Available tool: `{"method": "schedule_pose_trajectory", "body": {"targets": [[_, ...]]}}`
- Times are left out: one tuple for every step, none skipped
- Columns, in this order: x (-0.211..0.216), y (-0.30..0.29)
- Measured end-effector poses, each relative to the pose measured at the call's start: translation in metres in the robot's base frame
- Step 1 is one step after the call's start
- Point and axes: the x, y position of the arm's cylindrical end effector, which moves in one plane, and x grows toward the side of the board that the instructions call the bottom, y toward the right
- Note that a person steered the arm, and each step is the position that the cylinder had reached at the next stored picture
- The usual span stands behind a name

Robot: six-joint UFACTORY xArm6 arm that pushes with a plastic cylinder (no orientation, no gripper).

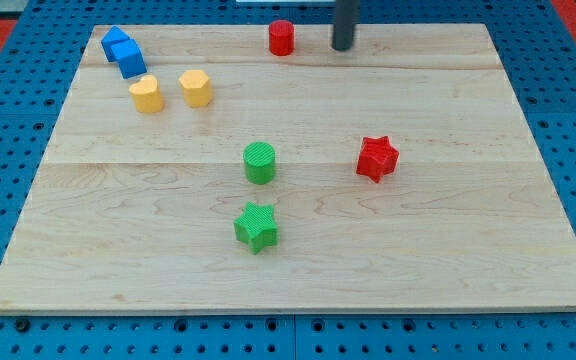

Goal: Place red circle in between the yellow hexagon and green circle

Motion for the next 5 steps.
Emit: {"method": "schedule_pose_trajectory", "body": {"targets": [[-0.01, -0.062], [0.014, -0.112], [0.033, -0.14], [0.074, -0.139], [0.108, -0.144]]}}
